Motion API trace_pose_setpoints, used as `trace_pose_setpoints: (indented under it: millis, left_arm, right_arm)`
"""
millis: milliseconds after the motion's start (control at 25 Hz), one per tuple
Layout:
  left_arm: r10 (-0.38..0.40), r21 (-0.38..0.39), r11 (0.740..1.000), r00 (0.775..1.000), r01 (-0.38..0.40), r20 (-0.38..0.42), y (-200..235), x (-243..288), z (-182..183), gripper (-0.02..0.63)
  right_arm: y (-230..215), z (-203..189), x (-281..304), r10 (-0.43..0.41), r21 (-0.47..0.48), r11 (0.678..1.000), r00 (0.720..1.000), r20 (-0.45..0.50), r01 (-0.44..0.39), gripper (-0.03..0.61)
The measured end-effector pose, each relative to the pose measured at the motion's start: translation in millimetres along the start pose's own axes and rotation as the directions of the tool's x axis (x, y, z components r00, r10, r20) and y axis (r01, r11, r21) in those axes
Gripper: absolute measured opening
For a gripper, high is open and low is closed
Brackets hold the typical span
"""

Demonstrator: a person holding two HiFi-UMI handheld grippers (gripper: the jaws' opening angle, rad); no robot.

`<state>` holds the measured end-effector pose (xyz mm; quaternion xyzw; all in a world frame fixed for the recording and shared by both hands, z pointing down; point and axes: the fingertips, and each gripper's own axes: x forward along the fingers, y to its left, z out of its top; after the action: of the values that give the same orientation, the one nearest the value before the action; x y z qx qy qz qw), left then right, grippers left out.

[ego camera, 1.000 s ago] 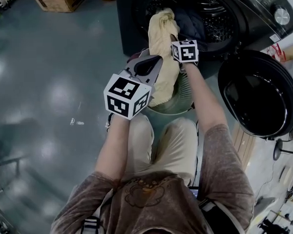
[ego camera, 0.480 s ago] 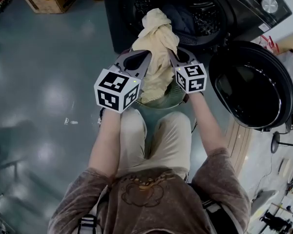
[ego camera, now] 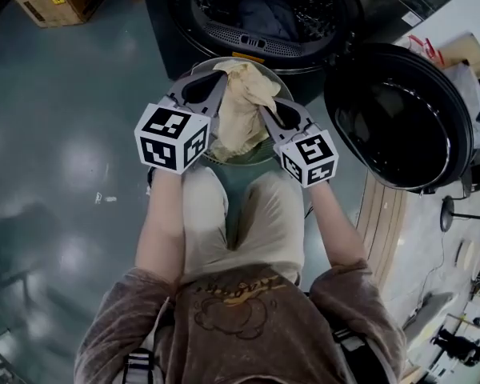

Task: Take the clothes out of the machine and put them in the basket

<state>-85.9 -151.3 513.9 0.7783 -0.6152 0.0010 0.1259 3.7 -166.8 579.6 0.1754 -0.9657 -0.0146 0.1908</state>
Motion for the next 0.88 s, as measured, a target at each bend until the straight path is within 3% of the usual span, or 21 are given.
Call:
trace_pose_setpoints:
  millis: [160,360,560,880]
  left_arm:
    - [-0.001,0.005,1.000,1.000,0.001,-0.002,-4.3,1.0,-0.4,0.008]
    - [0.001,0.011,1.000,1.000,-0.001,-0.004,-7.3,-0.4,-0.9,0.008]
    - [0.006,0.011,1.000,1.000,-0.006,-0.003,-3.5,-2.8,-0.1,0.008]
    - [-0.020,0.025,0.999,1.000,0.020,-0.006,-9.9,1.6,-0.1,0.008]
  right_arm:
    - [9.6,-12.7,-7.3,0.031,0.027,0.999,0.999,-0.022,-0.030,0.059]
    - [7.1,-32.6,-3.0,0.015,0.057,0.998,0.999,-0.046,-0.012,0.145]
    - [-6.2,-19.8,5.1,-0.021,0.080,0.997,1.000,-0.001,0.021,0.218]
    - [-57.7,-8.2,56.8,-0.058,0.091,0.994,0.998,-0.001,0.058,0.267]
